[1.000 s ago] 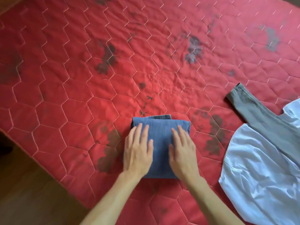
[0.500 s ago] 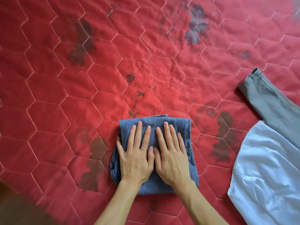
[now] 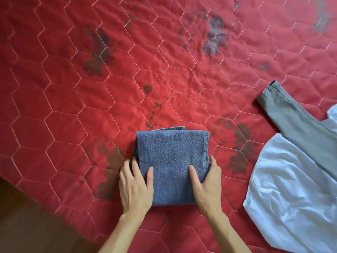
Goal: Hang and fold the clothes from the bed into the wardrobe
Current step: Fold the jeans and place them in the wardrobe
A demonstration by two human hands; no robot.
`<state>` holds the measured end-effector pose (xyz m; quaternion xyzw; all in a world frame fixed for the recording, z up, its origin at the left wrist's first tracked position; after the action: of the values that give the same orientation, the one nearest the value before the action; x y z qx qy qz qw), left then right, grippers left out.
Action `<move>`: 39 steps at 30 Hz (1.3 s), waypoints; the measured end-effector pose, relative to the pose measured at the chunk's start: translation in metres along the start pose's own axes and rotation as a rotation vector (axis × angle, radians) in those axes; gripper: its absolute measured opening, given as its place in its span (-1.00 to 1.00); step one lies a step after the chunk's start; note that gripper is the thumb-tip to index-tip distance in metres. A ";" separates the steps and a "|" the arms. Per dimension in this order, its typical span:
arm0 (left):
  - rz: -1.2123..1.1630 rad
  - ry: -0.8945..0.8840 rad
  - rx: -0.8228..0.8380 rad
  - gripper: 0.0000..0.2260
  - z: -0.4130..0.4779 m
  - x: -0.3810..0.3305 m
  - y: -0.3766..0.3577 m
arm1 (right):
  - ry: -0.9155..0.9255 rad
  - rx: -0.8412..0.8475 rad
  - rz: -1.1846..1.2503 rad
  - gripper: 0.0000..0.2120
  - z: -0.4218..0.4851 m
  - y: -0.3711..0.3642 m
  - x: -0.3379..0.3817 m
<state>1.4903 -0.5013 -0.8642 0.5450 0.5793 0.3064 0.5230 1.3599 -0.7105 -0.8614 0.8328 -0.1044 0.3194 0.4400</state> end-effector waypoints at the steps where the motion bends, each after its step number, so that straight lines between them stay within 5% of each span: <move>1: -0.091 0.085 0.033 -0.40 -0.002 0.000 0.007 | -0.124 0.043 0.044 -0.26 -0.006 0.005 -0.005; 5: -0.456 0.438 0.317 -0.30 -0.003 0.015 0.013 | -0.547 0.385 0.313 -0.52 -0.024 0.010 -0.004; 8: -0.802 0.660 0.744 -0.27 -0.011 0.015 0.018 | -0.730 0.587 0.396 -0.53 -0.045 0.022 0.011; 10: -0.879 0.663 0.954 -0.34 -0.023 0.005 0.039 | -0.756 0.642 0.432 -0.47 -0.059 0.038 0.030; 12: -0.919 0.631 0.996 -0.37 -0.033 -0.003 0.068 | -0.748 0.680 0.482 -0.48 -0.074 0.057 0.053; 17: -1.091 0.569 0.877 -0.35 -0.059 -0.026 0.164 | -0.654 0.731 0.568 -0.69 -0.123 0.122 0.122; 22: -1.185 0.437 0.646 -0.52 -0.094 -0.050 0.279 | -0.448 0.776 0.644 -0.52 -0.173 0.190 0.199; 25: -1.239 0.392 0.488 -0.47 -0.131 -0.058 0.347 | -0.252 0.784 0.659 -0.49 -0.214 0.239 0.242; 29: -1.355 0.250 0.463 -0.60 -0.198 -0.071 0.424 | -0.086 0.862 0.694 -0.50 -0.275 0.297 0.280; 33: -1.428 0.178 0.503 -0.45 -0.260 -0.060 0.485 | 0.030 0.998 0.766 -0.73 -0.338 0.346 0.323; 36: -1.542 0.198 0.398 -0.50 -0.291 -0.035 0.533 | 0.155 1.086 0.785 -0.39 -0.383 0.355 0.360; 39: -1.600 0.208 0.158 -0.65 -0.317 0.001 0.588 | 0.207 1.194 0.804 -0.28 -0.427 0.336 0.388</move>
<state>1.3753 -0.3040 -0.2367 -0.0303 0.8593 -0.1531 0.4871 1.3199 -0.5259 -0.2213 0.7938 -0.1682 0.5360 -0.2331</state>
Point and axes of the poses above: each hand's wrist, its own z-axis towards the middle knuckle, its own y-axis out of the back of the hand, x = y × z, the point moved 7 cm from there along z, towards the middle knuckle, and after that the axes turned 3 degrees about -x, right-handed, at the moved point
